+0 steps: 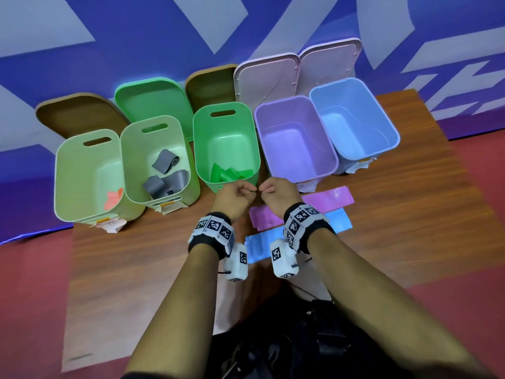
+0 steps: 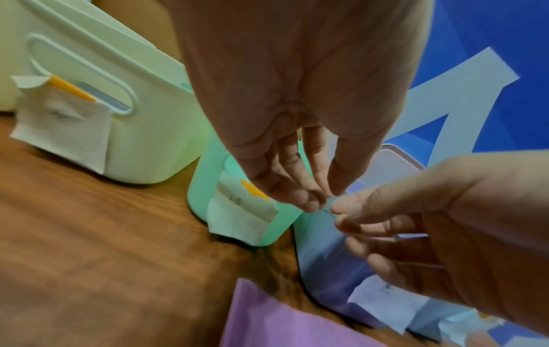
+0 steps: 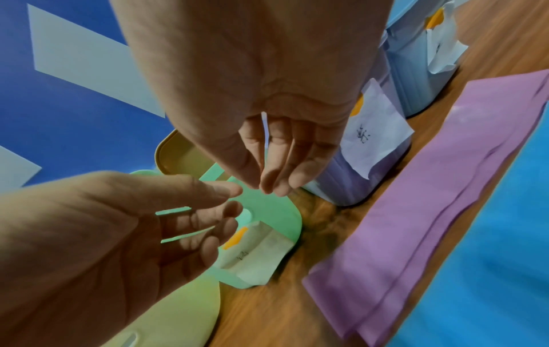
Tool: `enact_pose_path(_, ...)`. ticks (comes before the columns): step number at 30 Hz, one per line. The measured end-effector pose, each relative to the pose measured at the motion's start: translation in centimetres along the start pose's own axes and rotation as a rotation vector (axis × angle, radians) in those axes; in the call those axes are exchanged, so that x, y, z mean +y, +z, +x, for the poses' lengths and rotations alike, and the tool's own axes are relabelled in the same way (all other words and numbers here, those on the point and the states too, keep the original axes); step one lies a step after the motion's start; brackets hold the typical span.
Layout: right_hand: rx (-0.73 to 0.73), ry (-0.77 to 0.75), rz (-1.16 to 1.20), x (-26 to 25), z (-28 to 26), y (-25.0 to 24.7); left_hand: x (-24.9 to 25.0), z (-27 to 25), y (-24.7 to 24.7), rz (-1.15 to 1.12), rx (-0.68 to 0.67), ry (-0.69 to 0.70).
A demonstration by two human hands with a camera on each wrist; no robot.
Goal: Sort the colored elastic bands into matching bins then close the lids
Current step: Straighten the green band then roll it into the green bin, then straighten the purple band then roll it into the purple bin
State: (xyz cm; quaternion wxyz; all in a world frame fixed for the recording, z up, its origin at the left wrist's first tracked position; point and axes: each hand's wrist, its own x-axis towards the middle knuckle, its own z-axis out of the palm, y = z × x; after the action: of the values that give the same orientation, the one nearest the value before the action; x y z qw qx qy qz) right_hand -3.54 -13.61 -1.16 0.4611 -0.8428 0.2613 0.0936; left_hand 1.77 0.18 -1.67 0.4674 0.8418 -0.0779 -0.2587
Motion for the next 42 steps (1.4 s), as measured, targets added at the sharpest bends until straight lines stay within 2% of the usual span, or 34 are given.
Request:
enact_pose_path(8,-0.071,0.02,-0.092,2.9,0.2,0.7,-2.9,-1.0,2.3,0.043,-0.037,-0.113)
enact_pose_path(20,-0.159,0.104,-0.071,4.5,0.7,4.5,-6.8,-0.2,2.6,0.128,-0.118,-0.127)
enact_pose_path(23,-0.193,0.111,-0.122,4.5,0.9,5.1,-7.4,0.3,2.9,0.064,-0.171,-0.132)
enact_pose_path(27,-0.214,0.149,-0.132,4.5,1.1,5.5,-7.4,1.2,3.4,-0.027,-0.174,-0.169)
enact_pose_path(32,-0.183,0.195,-0.142,3.7,1.1,5.5,-6.6,1.8,2.8,-0.054,-0.209,-0.179)
enact_pose_path(38,-0.087,0.138,-0.236,0.9,0.2,2.7,-4.6,2.3,2.1,-0.063,-0.233,-0.07)
enact_pose_path(42,0.011,0.101,-0.231,-0.6,-0.5,-0.2,-0.8,2.1,2.0,-0.041,-0.229,0.008)
